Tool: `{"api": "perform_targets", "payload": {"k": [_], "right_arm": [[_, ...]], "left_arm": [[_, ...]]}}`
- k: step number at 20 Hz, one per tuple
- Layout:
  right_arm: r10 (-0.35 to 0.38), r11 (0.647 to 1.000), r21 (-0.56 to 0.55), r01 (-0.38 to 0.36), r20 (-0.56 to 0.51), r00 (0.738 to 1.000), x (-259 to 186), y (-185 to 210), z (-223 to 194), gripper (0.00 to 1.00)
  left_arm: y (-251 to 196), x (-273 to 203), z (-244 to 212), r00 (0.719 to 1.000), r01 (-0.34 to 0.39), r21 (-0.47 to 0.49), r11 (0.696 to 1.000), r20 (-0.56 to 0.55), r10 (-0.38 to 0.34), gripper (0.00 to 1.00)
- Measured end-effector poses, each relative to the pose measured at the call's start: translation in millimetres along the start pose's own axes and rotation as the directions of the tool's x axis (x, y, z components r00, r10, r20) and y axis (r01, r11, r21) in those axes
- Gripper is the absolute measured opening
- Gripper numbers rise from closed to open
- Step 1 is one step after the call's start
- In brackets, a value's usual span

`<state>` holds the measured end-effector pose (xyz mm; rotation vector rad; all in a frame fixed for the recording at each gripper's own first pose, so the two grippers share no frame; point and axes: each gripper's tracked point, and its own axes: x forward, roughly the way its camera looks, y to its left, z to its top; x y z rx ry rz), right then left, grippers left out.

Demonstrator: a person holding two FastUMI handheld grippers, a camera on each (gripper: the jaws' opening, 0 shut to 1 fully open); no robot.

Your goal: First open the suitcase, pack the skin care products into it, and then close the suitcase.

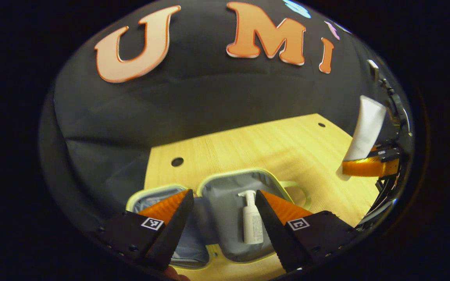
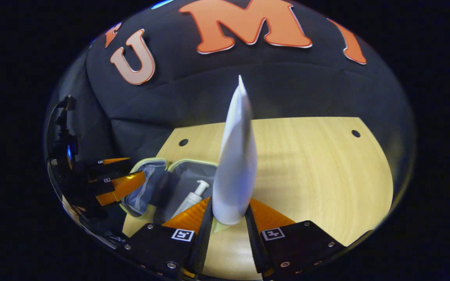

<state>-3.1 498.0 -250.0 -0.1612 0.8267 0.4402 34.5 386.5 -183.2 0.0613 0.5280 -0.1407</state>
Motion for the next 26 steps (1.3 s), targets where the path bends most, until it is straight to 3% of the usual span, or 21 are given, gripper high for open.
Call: {"api": "perform_targets", "payload": {"k": [5,8,13,14,18,20,21,22,26], "right_arm": [[0.083,0.996,-0.02,-0.089,-0.212,0.974,33,42,-18,0.49],[0.107,0.994,0.021,-0.107,-0.355,0.929,47,58,-41,0.48],[0.064,0.998,0.033,-0.055,-0.5,0.864,79,65,-80,0.49],[0.06,0.998,0.039,-0.047,-0.489,0.87,82,64,-79,0.49],[0.039,0.999,0.044,-0.019,-0.517,0.855,99,65,-101,0.47],[0.032,0.999,0.038,-0.014,-0.512,0.858,106,68,-105,0.48],[0.029,0.999,0.036,-0.012,-0.512,0.858,111,70,-108,0.53],[0.028,0.999,0.039,-0.009,-0.508,0.861,114,72,-109,0.48],[0.019,0.999,0.041,0.001,-0.5,0.866,122,72,-110,0.51]], "left_arm": [[36,-83,45,0.985,-0.07,-0.01,0.998,0.156,0.071,0.99],[54,-119,49,0.976,-0.106,-0.013,0.994,0.188,0.106,0.98],[95,-123,11,0.976,-0.139,-0.081,0.987,0.16,0.151,0.99],[100,-123,6,0.976,-0.145,-0.091,0.985,0.151,0.158,0.99],[112,-118,-17,0.98,-0.156,-0.113,0.981,0.104,0.168,0.99],[116,-117,-20,0.98,-0.162,-0.113,0.98,0.093,0.173,0.99],[117,-117,-21,0.98,-0.163,-0.115,0.98,0.093,0.173,0.99],[117,-118,-21,0.981,-0.161,-0.116,0.98,0.092,0.172,0.99],[117,-120,-24,0.982,-0.159,-0.111,0.981,0.086,0.168,0.99]]}}
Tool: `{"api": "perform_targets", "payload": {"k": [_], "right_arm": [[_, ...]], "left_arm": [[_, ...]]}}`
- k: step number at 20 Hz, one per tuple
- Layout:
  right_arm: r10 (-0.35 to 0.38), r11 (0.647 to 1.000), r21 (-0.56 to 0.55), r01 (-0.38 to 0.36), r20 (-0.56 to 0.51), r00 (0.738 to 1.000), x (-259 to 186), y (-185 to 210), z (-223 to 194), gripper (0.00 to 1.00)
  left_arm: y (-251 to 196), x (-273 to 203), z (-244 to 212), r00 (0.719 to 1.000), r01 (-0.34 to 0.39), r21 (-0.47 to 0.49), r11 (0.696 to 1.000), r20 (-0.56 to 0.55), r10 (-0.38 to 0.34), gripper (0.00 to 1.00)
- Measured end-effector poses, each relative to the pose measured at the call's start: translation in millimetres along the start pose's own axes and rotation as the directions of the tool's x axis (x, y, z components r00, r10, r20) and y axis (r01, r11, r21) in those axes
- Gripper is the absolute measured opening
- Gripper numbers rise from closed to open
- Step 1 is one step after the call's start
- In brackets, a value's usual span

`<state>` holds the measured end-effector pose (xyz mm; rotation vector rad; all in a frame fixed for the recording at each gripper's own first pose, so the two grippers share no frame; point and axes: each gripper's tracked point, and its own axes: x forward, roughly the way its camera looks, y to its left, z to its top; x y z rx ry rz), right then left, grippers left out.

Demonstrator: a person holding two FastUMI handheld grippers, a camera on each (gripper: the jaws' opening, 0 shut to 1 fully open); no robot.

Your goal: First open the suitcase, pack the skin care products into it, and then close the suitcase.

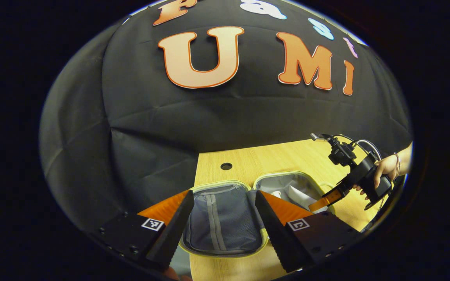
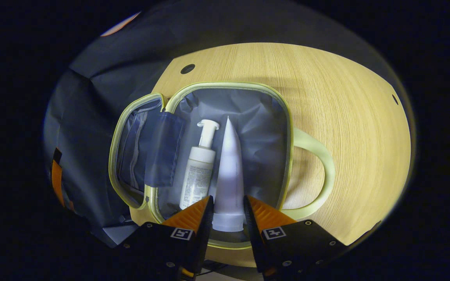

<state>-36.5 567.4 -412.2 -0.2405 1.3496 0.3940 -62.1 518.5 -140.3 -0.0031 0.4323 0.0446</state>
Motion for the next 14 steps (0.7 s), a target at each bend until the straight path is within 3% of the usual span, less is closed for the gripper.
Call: {"api": "perform_targets", "payload": {"k": [2,3,5,10,11,14], "right_arm": [[0.02,1.0,0.015,-0.02,0.008,1.0,-1,5,3,0.46],[0.02,1.0,0.02,-0.02,0.018,1.0,-2,6,3,0.67],[0.028,0.999,0.023,-0.029,0.023,0.999,-6,8,4,0.95],[0.082,0.997,-0.006,-0.081,0.116,0.99,-29,20,15,0.96],[0.096,0.995,-0.015,-0.095,0.143,0.985,-36,25,17,1.0],[0.105,0.995,-0.025,-0.102,0.195,0.975,-57,28,18,0.96]], "left_arm": [[0,1,-2,1.0,-0.001,0.0,1.0,-0.006,0.001,0.99],[1,0,-4,1.0,-0.001,-0.002,1.0,-0.01,0.001,0.99],[1,0,-6,1.0,-0.006,-0.008,1.0,-0.018,0.006,0.99],[23,-3,-19,0.999,-0.042,-0.036,0.998,-0.032,0.041,0.99],[35,-2,-24,0.998,-0.059,-0.053,0.997,-0.037,0.057,0.99],[76,0,-38,0.994,-0.101,-0.14,0.985,-0.046,0.096,0.99]]}}
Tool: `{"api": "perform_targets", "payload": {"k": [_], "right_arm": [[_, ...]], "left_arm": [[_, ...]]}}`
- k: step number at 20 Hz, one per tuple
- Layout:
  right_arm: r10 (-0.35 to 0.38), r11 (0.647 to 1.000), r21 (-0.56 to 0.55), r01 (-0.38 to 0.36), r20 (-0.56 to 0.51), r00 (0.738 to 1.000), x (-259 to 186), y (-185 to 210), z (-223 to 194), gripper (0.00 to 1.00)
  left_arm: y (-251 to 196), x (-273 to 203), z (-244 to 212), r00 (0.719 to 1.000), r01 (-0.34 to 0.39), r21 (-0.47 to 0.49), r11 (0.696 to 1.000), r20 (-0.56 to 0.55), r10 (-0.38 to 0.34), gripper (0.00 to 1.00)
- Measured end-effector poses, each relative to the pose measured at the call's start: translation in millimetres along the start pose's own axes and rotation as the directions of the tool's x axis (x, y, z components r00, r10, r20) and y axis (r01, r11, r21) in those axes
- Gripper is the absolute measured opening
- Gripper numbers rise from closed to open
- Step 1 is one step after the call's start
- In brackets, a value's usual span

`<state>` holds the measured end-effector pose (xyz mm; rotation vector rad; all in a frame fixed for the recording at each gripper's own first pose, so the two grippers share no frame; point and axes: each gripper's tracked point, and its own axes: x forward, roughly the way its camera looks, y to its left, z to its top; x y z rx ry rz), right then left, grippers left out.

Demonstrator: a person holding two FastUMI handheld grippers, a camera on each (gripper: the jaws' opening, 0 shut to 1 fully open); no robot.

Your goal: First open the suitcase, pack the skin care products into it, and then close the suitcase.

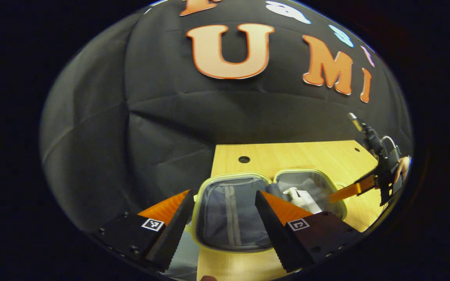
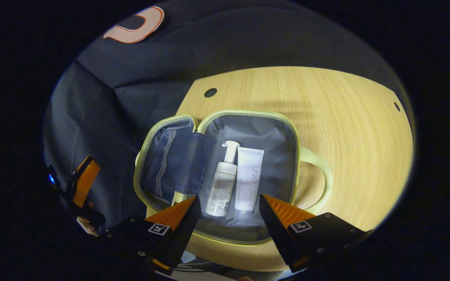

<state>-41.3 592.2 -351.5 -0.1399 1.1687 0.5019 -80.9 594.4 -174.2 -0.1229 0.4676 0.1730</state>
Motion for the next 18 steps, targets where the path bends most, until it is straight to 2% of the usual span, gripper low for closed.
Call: {"api": "perform_targets", "payload": {"k": [4,8,11,15,18], "right_arm": [[0.015,1.0,0.006,-0.016,0.039,0.999,-26,3,6,0.95],[-0.035,0.999,0.018,0.034,0.078,0.996,-45,-15,13,0.96],[-0.086,0.996,0.028,0.084,0.097,0.992,-56,-32,16,0.96],[-0.122,0.992,0.053,0.117,0.103,0.987,-64,-41,15,0.96],[-0.144,0.988,0.077,0.137,0.095,0.985,-67,-46,11,0.96]], "left_arm": [[62,22,-30,0.999,-0.025,-0.111,0.994,-0.043,0.02,0.99],[111,49,-78,0.99,-0.04,-0.201,0.979,-0.142,0.012,0.99],[131,72,-109,0.984,-0.029,-0.278,0.96,-0.176,-0.022,0.98],[135,108,-140,0.976,0.004,-0.419,0.908,-0.198,-0.096,0.99],[138,134,-170,0.959,-0.008,-0.47,0.883,-0.253,-0.127,0.99]]}}
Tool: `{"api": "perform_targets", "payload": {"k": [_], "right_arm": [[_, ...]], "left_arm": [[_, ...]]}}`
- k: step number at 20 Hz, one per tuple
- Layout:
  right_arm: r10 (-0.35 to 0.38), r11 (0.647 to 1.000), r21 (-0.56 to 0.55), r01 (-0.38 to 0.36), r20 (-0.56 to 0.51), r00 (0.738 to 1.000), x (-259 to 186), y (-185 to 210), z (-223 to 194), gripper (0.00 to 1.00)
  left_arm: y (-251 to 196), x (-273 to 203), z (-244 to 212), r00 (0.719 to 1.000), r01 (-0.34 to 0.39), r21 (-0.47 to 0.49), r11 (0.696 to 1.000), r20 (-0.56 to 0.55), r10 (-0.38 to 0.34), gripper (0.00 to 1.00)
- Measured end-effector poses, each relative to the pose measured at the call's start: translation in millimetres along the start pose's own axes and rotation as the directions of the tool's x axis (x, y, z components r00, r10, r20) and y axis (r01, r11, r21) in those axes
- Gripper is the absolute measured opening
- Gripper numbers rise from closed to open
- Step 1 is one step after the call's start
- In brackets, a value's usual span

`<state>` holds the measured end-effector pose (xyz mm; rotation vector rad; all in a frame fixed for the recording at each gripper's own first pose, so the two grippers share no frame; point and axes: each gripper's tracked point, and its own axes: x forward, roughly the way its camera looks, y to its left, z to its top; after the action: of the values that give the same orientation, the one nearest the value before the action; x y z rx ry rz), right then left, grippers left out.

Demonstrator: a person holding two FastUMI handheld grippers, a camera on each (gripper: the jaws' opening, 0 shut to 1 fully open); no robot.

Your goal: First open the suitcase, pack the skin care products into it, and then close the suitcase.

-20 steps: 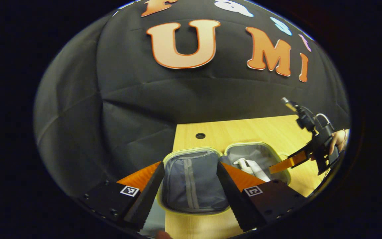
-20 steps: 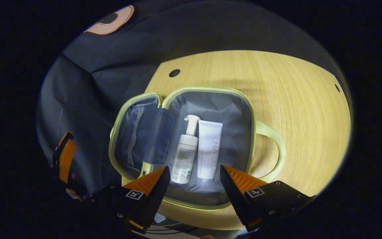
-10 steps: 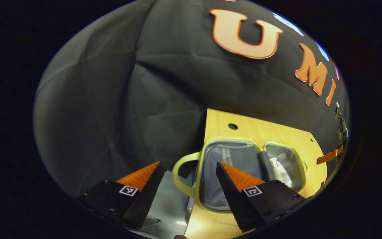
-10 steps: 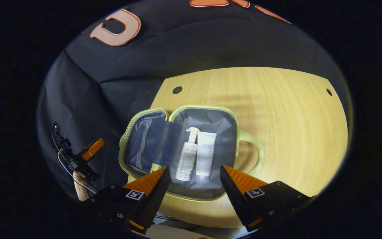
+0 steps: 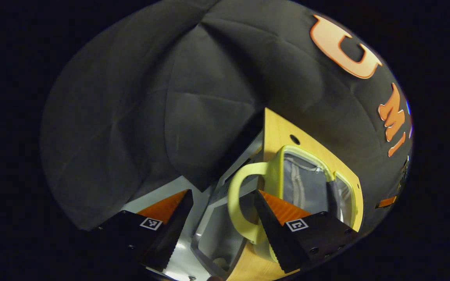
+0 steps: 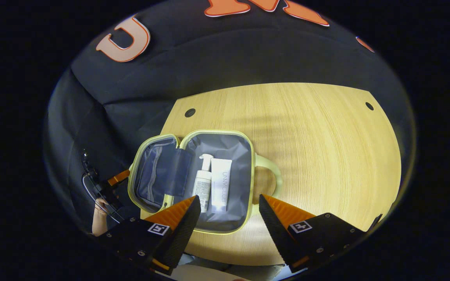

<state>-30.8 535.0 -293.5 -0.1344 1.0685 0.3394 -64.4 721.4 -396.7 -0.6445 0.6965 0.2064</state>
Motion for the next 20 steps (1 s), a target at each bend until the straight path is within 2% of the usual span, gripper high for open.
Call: {"api": "perform_targets", "payload": {"k": [4,6,9,10,15,20], "right_arm": [[-0.028,0.999,0.025,0.028,-0.001,1.0,-2,-9,-2,0.96],[-0.038,0.999,0.038,0.038,-0.001,0.999,-3,-14,-3,0.96],[-0.031,0.999,0.045,0.031,0.008,0.999,-4,-13,-3,0.96],[-0.03,0.999,0.04,0.03,0.016,0.999,-5,-14,-1,0.96],[-0.026,0.999,0.046,0.022,0.091,0.996,-11,-17,14,0.96],[0.008,0.999,0.042,-0.015,0.15,0.989,-26,-21,26,0.96]], "left_arm": [[-7,29,-14,0.997,0.061,-0.064,0.996,-0.043,-0.064,0.94],[-25,28,-10,0.994,0.107,-0.105,0.989,-0.023,-0.11,0.62],[-34,17,1,0.994,0.109,-0.12,0.987,-0.015,-0.112,0.13],[-39,11,4,0.994,0.111,-0.087,0.99,-0.013,-0.113,0.09],[-80,-33,33,0.994,0.096,0.078,0.992,0.035,-0.099,0.08],[-156,-100,71,0.981,0.148,0.217,0.965,0.089,-0.17,0.1]]}}
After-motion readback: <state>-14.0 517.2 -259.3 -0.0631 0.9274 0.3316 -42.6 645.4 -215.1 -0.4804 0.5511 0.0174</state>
